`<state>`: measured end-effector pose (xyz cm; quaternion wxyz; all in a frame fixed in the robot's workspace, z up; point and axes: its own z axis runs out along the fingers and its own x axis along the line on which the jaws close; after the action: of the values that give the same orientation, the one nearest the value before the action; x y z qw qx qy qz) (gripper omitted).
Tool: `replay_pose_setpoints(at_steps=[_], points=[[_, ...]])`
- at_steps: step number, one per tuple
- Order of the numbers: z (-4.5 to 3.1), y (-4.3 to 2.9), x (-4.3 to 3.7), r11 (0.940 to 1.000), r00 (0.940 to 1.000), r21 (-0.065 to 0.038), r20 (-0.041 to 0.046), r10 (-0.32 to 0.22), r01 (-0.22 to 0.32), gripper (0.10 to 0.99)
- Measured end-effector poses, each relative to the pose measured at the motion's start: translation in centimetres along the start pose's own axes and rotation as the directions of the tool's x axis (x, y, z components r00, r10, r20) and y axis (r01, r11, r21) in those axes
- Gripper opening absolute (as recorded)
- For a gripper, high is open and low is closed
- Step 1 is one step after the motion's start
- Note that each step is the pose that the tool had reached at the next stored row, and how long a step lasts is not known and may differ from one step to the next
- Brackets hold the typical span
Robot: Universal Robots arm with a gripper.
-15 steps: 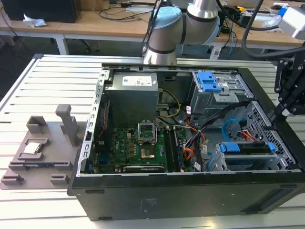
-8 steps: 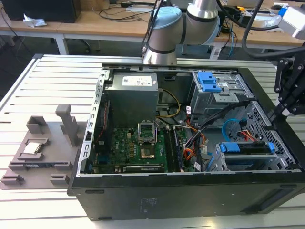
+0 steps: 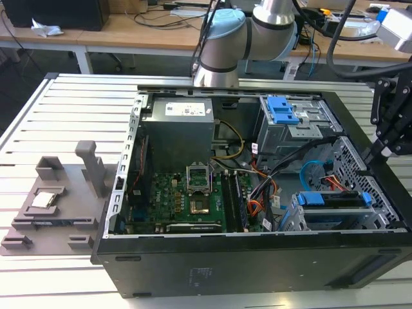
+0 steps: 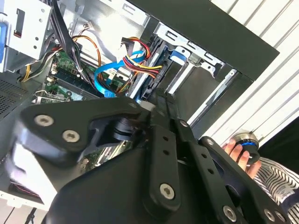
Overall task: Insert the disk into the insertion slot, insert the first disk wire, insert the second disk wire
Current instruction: 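Insert the second disk wire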
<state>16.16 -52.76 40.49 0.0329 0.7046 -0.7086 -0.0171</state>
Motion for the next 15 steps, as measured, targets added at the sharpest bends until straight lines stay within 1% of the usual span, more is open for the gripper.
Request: replay_pose_setpoints(at_steps=[3, 5, 7, 8, 9, 10, 11, 12, 14, 15], points=[[0.0, 0.0, 0.0, 1.0, 1.0, 0.0, 0.0001, 0.0, 0.0, 0.302], [0.02, 0.1, 0.0, 1.0, 1.0, 0.0, -0.0008, -0.008, 0.008, 0.302], [0.2, 0.1, -0.01, 0.9982, 0.9981, 0.001, -0.0043, -0.061, 0.061, 0.302], [0.31, 0.1, -0.01, 0.9949, 0.9949, 0.002, -0.0071, -0.101, 0.101, 0.302], [0.4, 0.17, -0.03, 0.9927, 0.9927, 0.002, -0.0084, -0.12, 0.12, 0.302], [0.63, 0.68, -0.28, 0.9917, 0.9917, 0.003, -0.0067, -0.128, 0.128, 0.302], [0.88, 1.7, -1.01, 0.9916, 0.9916, 0.003, -0.004, -0.129, 0.129, 0.302], [1.06, 2.36, -1.4, 0.9914, 0.9914, 0.003, -0.0012, -0.131, 0.131, 0.302], [1.23, 2.79, -1.6, 0.9912, 0.9912, 0.004, 0.0016, -0.132, 0.132, 0.302], [1.41, 3.16, -1.74, 0.9908, 0.9908, 0.004, 0.0039, -0.135, 0.135, 0.302]])
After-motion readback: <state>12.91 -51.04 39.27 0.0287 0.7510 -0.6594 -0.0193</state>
